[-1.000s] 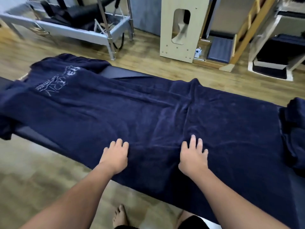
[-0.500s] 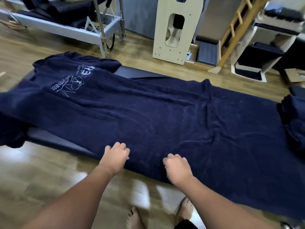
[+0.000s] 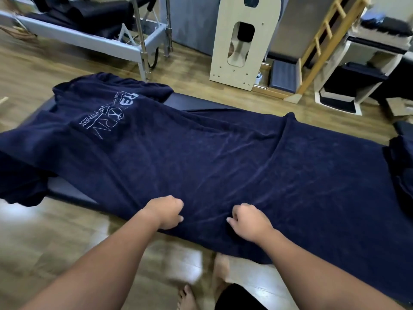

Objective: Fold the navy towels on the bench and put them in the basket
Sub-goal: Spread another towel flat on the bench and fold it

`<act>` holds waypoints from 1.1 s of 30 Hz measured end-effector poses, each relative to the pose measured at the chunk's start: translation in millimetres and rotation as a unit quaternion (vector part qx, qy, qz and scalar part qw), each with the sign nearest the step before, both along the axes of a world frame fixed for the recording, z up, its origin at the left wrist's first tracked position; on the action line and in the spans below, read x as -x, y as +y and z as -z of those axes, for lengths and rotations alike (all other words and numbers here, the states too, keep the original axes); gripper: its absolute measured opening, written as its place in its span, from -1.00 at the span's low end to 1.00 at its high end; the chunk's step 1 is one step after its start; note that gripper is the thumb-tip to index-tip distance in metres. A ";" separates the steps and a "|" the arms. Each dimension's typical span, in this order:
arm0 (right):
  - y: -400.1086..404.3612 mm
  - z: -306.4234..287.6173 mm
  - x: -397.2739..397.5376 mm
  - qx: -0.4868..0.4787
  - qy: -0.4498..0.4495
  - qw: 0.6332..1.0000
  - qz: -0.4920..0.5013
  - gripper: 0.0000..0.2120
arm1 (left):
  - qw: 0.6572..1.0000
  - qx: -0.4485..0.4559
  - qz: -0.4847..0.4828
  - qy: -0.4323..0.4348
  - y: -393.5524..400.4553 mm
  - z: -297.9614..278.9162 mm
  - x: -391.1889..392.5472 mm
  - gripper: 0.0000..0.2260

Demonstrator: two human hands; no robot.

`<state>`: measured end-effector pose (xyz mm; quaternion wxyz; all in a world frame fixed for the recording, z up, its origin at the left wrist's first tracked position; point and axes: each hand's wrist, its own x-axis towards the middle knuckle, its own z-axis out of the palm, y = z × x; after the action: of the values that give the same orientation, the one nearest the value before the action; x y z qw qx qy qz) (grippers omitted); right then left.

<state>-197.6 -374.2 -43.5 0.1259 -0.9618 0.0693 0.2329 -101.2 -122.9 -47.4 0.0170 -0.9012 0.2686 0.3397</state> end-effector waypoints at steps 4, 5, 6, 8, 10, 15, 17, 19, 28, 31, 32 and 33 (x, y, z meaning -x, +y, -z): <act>-7.5 7.6 -32.6 0.018 -0.075 0.997 0.019 -0.76 | 0.998 0.032 -0.030 -0.050 -3.1 5.2 -31.6 -0.89; -8.5 8.1 -42.1 0.015 -0.080 0.996 0.023 -0.76 | 0.997 0.033 -0.037 -0.057 -4.1 5.9 -40.1 -0.90; -10.2 9.2 -55.4 0.015 -0.081 0.996 0.025 -0.73 | 0.997 0.032 -0.039 -0.064 -6.1 6.5 -52.2 -0.91; -13.3 11.4 -84.0 0.017 -0.082 0.996 0.025 -0.67 | 0.995 0.031 -0.042 -0.081 -10.4 8.2 -78.0 -0.91; -13.3 11.9 -111.9 0.010 -0.083 0.996 0.031 -0.60 | 0.994 0.025 -0.045 -0.091 -14.9 8.1 -102.9 -0.93; -10.2 13.0 -174.9 -0.020 -0.053 0.995 0.085 -0.46 | 0.994 0.005 -0.047 -0.100 -28.2 3.9 -158.5 -0.75; -8.5 13.7 -196.4 0.007 -0.017 0.997 0.082 -0.35 | 0.992 0.007 -0.046 -0.114 -34.6 2.6 -183.2 -0.73; -4.9 14.9 -212.2 0.037 0.015 0.997 0.071 -0.24 | 0.986 0.025 -0.045 -0.157 -42.3 4.3 -210.5 -0.73; 8.2 19.0 -231.2 0.054 0.044 0.993 0.096 -0.09 | 0.964 0.103 -0.134 -0.204 -92.7 5.9 -330.3 -0.81; 8.8 18.8 -229.3 0.061 0.042 0.992 0.101 -0.09 | 0.978 0.055 -0.123 -0.160 -104.8 6.1 -355.9 -0.77; 8.7 18.4 -230.0 0.061 0.045 0.992 0.103 -0.08 | 0.982 0.048 -0.112 -0.146 -106.8 7.0 -362.3 -0.80; 8.3 18.2 -231.5 0.059 0.050 0.992 0.105 -0.07 | 0.985 0.047 -0.096 -0.132 -109.0 8.9 -368.6 -0.84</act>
<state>33.9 -365.9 -61.7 0.0892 -0.9421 0.1894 0.2621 267.4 -231.9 -56.2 -0.0226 -0.9596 0.1914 0.2050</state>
